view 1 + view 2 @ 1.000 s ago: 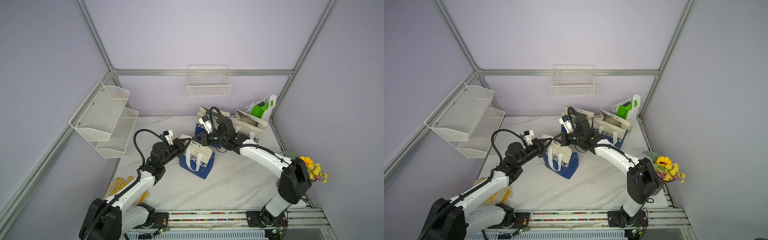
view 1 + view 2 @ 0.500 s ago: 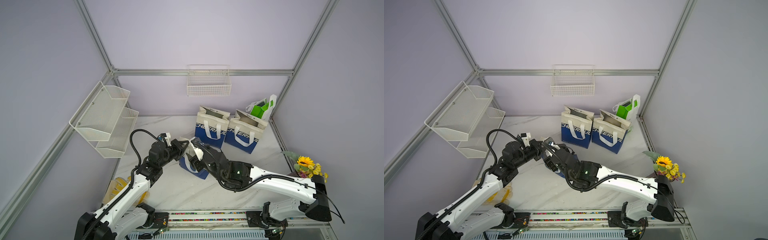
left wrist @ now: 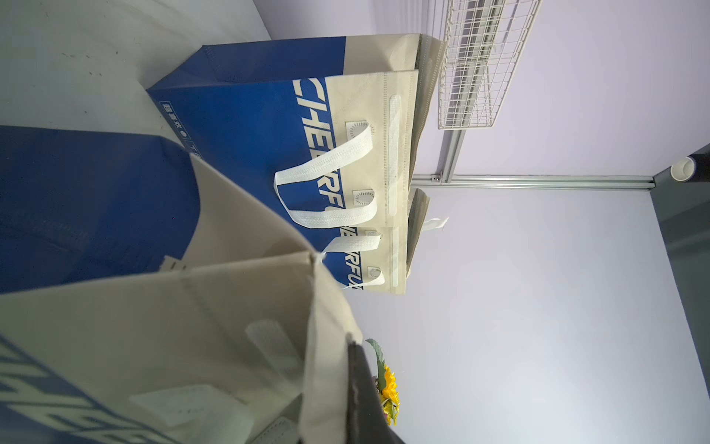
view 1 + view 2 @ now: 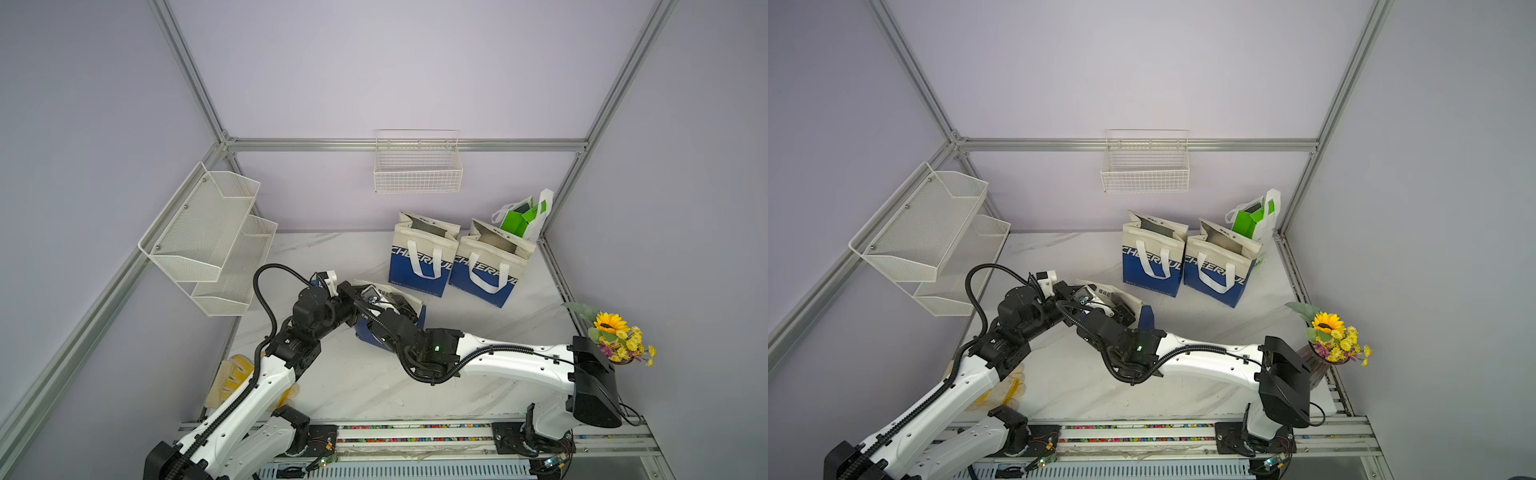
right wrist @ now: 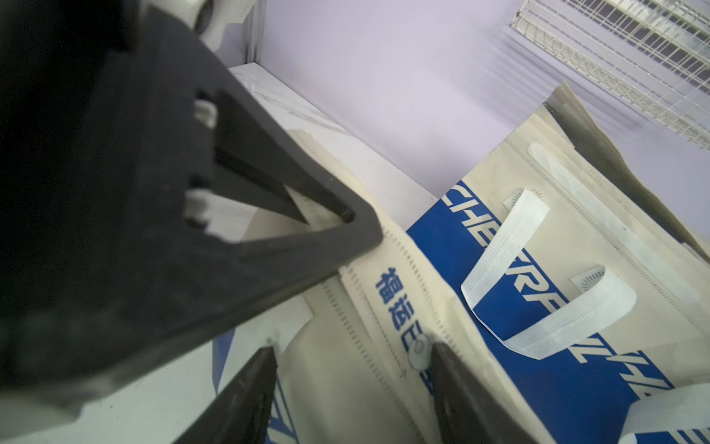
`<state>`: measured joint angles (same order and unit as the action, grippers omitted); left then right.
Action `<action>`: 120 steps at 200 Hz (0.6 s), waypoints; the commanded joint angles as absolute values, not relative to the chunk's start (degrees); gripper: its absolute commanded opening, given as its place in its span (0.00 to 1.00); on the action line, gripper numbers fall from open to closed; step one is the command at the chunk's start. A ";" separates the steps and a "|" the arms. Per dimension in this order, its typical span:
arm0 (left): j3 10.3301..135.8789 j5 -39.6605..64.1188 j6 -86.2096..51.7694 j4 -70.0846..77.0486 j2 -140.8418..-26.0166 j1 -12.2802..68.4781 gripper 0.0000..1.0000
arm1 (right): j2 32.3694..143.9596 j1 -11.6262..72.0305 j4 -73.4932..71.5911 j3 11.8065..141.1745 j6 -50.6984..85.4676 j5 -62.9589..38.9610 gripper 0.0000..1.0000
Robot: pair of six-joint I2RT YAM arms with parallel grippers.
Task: Open the takeout bag
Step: Open the takeout bag at the center of the board.
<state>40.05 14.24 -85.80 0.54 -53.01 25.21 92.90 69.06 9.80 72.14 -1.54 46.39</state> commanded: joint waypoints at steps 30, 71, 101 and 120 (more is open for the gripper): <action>44.46 12.87 -86.57 -1.11 -48.24 25.49 0.00 | 92.08 64.05 8.57 70.34 2.29 43.56 0.63; 46.33 12.79 -87.79 -1.71 -46.74 25.51 0.00 | 92.55 59.63 9.26 69.88 6.10 36.53 0.63; 45.86 11.95 -87.70 -3.18 -46.08 25.54 0.00 | 89.80 59.24 7.86 69.80 4.27 35.44 0.68; 45.11 11.95 -88.71 -3.51 -46.50 25.51 0.00 | 85.70 59.50 6.79 68.37 3.09 32.21 0.71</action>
